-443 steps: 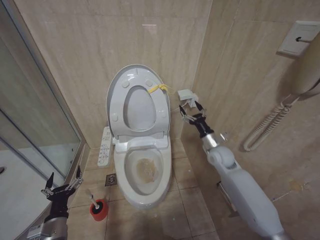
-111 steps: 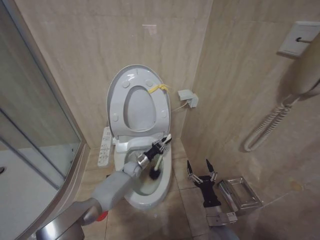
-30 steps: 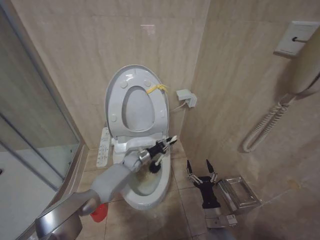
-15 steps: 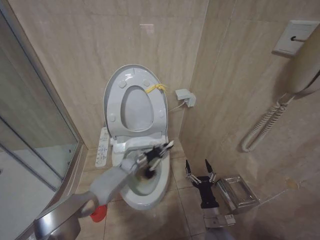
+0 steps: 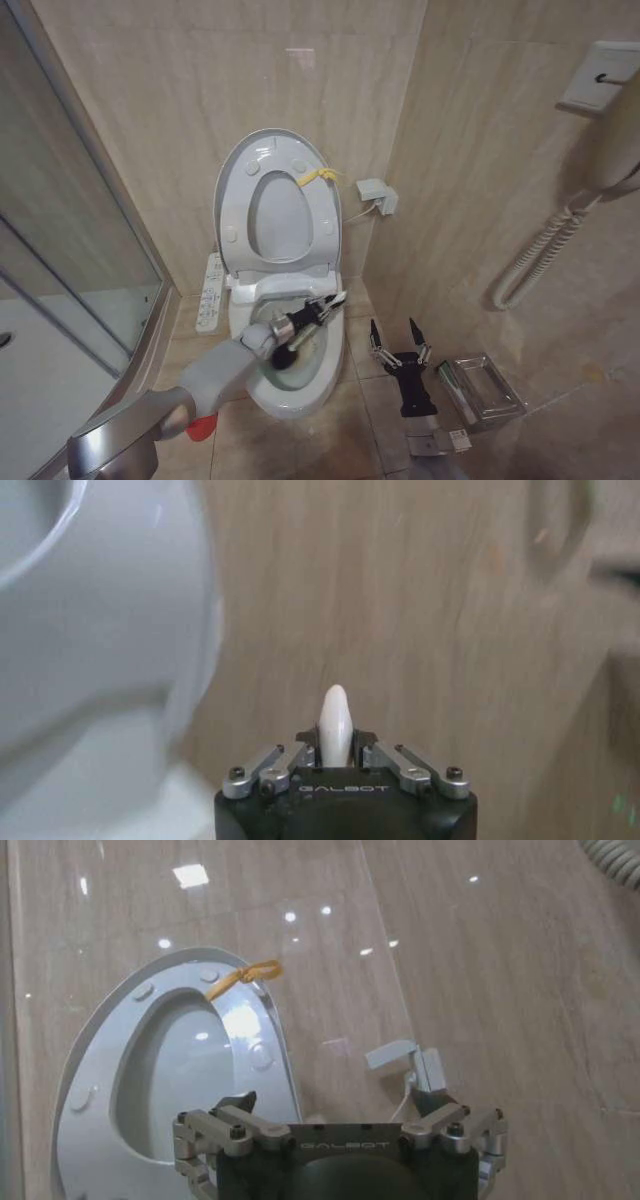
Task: Open the toilet lid, clean the toilet bowl with a toilet brush, close the toilet lid, and flush.
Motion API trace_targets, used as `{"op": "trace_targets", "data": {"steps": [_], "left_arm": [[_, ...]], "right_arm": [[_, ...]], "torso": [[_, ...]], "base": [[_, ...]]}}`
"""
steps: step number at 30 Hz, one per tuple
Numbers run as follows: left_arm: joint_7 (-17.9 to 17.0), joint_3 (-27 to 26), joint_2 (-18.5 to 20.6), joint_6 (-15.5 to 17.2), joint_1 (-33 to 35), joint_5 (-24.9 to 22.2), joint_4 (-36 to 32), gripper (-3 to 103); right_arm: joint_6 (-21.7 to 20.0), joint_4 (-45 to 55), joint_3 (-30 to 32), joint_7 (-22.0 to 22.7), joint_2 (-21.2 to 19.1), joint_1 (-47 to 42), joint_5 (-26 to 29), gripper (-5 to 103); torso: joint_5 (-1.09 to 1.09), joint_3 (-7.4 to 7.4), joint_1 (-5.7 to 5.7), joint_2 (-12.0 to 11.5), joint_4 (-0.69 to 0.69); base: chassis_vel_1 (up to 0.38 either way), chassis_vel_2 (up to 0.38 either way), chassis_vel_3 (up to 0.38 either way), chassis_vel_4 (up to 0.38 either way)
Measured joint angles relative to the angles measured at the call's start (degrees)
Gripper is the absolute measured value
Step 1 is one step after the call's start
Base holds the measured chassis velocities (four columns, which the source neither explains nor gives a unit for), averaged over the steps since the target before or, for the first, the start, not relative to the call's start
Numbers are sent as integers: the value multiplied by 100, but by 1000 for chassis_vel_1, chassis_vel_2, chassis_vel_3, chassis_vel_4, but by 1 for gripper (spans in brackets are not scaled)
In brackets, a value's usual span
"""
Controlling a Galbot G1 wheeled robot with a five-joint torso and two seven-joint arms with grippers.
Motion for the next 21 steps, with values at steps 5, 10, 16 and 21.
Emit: {"op": "trace_targets", "data": {"steps": [5,10,16,21], "left_arm": [[-5,60,32,-18,13,85,-7,22],[-17,-74,215,-51,141,373,388,22],[-14,-31,220,-55,102,142,-107,22],[20,-128,144,-215,235,506,569,22]], "right_arm": [[2,5,22,5,-8,3,2,100],[0,-4,19,8,-94,11,39,100],[8,-35,25,13,-78,21,53,100],[8,-27,-32,3,-61,26,47,100]], "torso": [[3,-2,-2,2,-9],[1,-2,-2,2,4],[3,-2,-1,2,-9],[0,-1,0,1,1]], "base": [[-16,-39,-16,-8],[0,0,0,0],[0,0,0,0],[0,0,0,0]]}}
